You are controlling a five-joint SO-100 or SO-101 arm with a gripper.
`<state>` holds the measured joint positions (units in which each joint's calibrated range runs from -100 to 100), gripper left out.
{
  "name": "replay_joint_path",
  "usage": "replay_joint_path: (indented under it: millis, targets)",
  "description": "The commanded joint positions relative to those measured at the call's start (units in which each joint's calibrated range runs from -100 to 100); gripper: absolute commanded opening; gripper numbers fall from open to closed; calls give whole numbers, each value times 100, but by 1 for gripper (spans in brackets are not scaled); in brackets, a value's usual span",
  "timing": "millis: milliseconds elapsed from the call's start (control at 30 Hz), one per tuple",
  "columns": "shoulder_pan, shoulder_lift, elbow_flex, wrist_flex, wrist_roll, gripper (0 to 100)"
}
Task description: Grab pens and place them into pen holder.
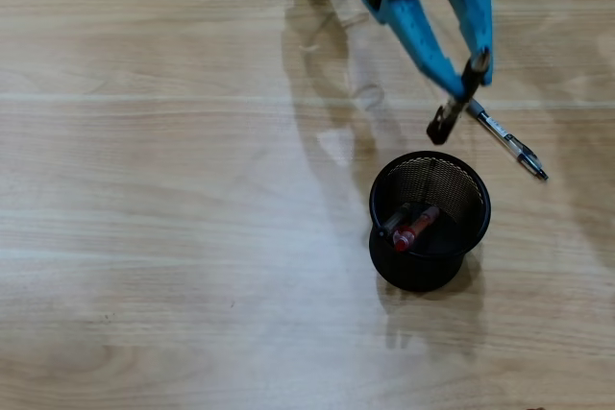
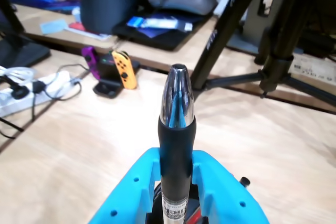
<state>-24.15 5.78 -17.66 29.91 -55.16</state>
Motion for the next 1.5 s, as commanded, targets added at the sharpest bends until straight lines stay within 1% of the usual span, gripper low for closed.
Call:
replay_joint_path:
  millis: [0, 167, 333, 500, 567, 667, 1000, 1067, 1167, 1333, 1467]
  targets:
    - [-3, 267, -144, -353, 24, 2]
    - [33, 700, -8, -681, 176, 2]
    - [51, 947, 191, -1046, 129, 2]
    - [51, 989, 372, -1173, 35, 2]
    - [51, 989, 381, -1173, 19, 5]
    - [42, 981, 381, -1164, 19, 13]
    - [-40, 700, 399, -1027, 76, 14]
    - [-49, 488, 435, -636, 181, 14]
    - [-49, 38, 354, 285, 417, 13]
    - [6, -820, 327, 1834, 652, 2]
    - [-40, -1440, 381, 2799, 904, 2]
